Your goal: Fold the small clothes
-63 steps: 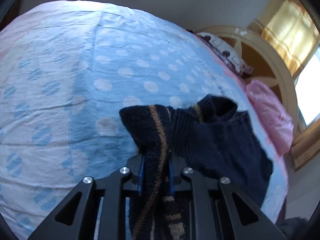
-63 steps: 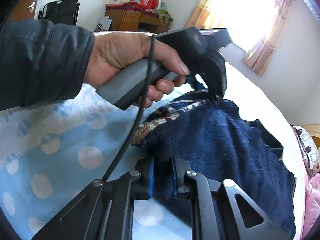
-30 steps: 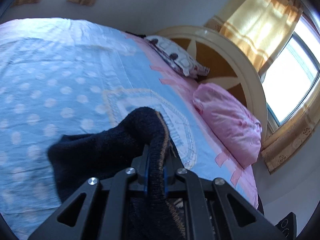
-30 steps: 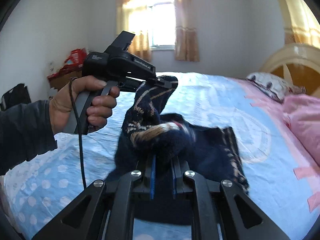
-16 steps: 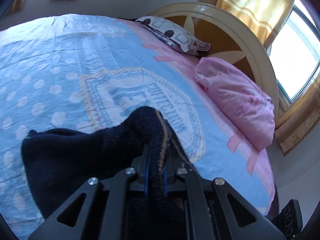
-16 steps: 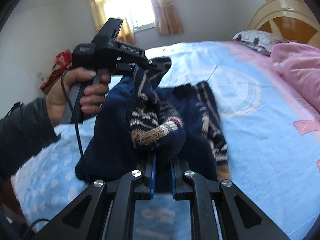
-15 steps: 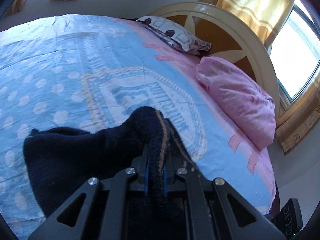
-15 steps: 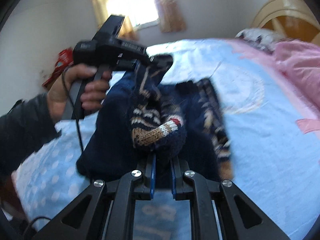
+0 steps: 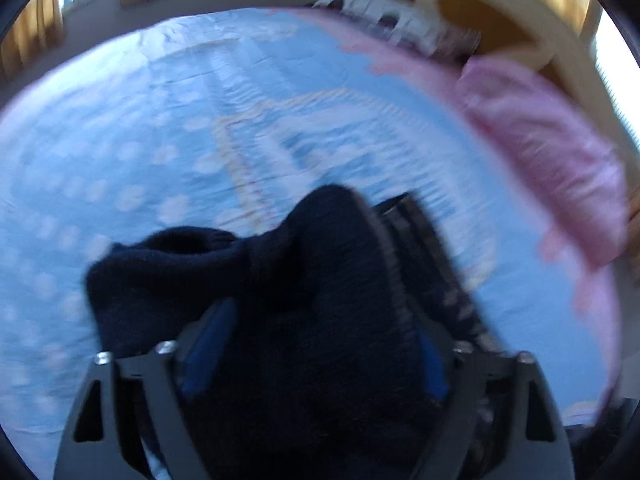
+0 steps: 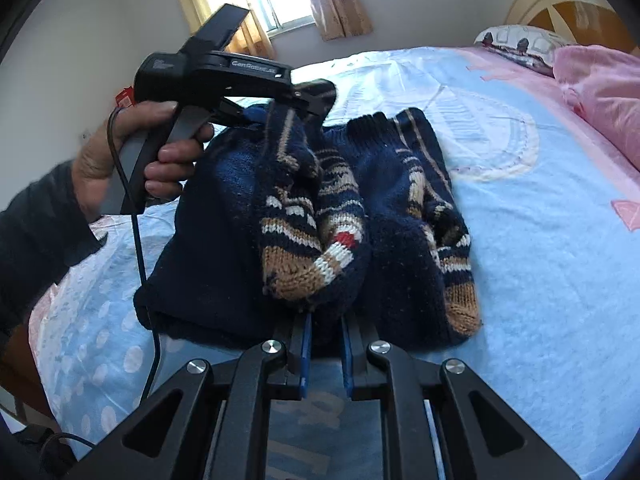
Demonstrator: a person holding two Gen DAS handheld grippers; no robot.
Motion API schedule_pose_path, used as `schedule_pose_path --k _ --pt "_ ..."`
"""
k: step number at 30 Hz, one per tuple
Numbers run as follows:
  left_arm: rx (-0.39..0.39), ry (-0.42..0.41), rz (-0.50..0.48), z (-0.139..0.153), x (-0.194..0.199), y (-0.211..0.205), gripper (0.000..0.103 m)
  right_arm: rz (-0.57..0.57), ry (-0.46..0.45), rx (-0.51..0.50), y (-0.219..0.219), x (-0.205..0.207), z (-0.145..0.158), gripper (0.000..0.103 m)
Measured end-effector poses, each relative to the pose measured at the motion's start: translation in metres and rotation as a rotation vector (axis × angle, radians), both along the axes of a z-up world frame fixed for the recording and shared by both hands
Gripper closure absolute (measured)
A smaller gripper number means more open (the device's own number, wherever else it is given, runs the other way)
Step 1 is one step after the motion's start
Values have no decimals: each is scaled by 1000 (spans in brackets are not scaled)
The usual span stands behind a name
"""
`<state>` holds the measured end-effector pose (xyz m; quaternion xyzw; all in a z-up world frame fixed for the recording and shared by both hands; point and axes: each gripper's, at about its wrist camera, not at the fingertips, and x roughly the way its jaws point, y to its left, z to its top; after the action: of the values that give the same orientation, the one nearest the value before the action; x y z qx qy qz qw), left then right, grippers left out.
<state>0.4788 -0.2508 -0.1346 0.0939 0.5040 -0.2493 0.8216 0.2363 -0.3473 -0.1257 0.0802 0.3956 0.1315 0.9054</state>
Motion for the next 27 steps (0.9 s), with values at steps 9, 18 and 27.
schedule_pose_path --k 9,18,27 --pt "406 -5 -44 -39 -10 -63 15 12 -35 11 -1 -5 1 91" --pt "393 -70 -57 -22 -32 -53 76 14 -54 8 -3 -8 2 91" --pt "180 -69 -39 13 -39 -31 82 -12 -97 30 -10 -12 14 92"
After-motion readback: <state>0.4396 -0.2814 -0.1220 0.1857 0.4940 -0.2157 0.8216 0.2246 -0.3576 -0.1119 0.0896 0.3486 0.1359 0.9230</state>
